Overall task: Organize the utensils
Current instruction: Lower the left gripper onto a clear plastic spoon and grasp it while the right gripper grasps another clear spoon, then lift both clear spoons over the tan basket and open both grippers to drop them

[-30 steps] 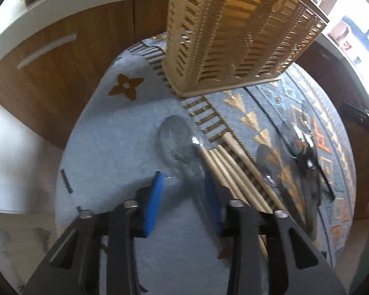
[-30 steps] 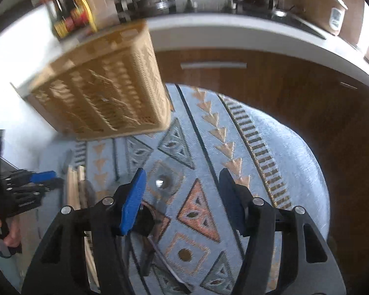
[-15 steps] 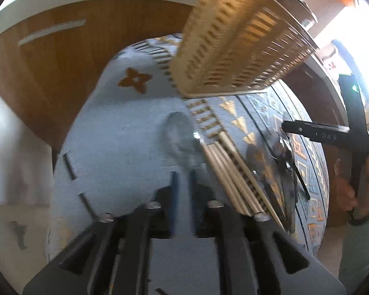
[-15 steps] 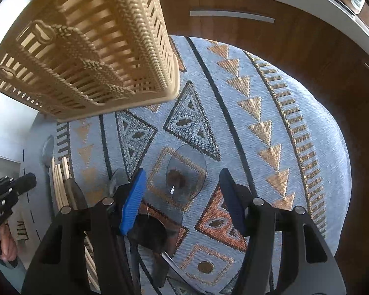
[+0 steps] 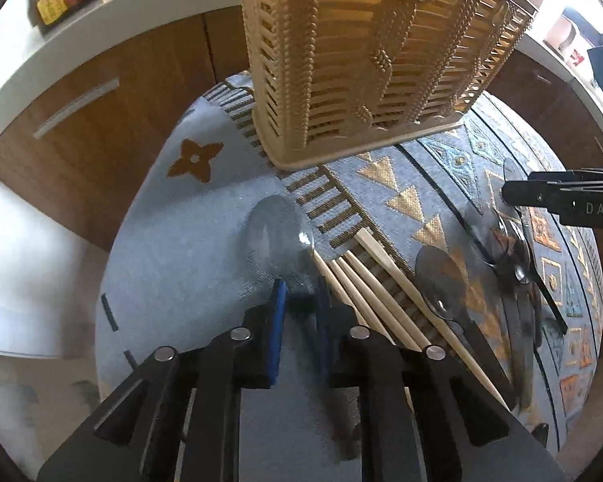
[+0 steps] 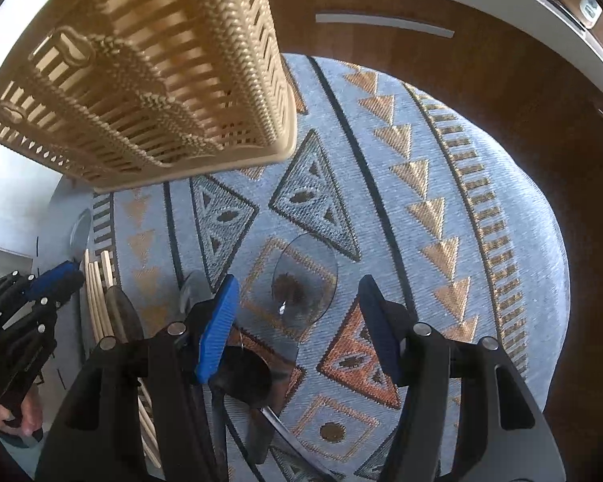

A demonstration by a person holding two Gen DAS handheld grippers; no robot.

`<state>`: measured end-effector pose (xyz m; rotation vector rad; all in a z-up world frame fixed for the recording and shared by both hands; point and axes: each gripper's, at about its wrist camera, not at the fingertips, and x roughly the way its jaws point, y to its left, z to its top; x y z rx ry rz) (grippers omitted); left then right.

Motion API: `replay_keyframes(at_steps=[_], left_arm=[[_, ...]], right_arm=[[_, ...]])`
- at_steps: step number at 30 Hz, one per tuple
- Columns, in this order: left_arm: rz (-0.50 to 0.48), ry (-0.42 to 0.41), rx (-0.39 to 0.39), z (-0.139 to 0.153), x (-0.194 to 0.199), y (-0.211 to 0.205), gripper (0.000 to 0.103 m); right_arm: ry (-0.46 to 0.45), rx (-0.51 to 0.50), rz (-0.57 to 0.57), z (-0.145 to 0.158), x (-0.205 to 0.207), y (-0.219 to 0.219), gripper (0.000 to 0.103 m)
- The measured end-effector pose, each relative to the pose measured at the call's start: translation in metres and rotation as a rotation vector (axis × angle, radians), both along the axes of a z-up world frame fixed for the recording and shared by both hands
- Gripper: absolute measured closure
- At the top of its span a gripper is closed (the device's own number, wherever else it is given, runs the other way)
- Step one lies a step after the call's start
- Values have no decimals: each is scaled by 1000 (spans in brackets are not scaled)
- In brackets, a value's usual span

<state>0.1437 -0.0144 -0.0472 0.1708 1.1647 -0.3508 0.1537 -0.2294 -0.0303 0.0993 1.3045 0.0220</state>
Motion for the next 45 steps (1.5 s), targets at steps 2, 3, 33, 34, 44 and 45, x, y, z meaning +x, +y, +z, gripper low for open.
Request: replay_keyframes(at_steps=[2, 3, 33, 34, 44, 45], left_arm=[[18, 0, -27, 1, -1, 5, 93], [27, -3, -39, 2, -1, 9, 93], [-26, 29, 9, 3, 49, 19, 76], [-18, 14, -29, 5, 45, 23, 76], [63, -323, -263, 60, -15, 50, 76], [60, -367, -279, 67, -22, 50, 76]], right_arm=[[7, 4, -2, -5, 2, 4, 45], [10, 5, -4, -6, 3, 5, 45], [13, -80, 114, -13, 22, 43, 73], [-28, -81, 125, -8, 15, 44, 73], [-403, 21, 157, 30, -62, 33, 73], [-447, 48, 152, 34, -71, 28, 73]])
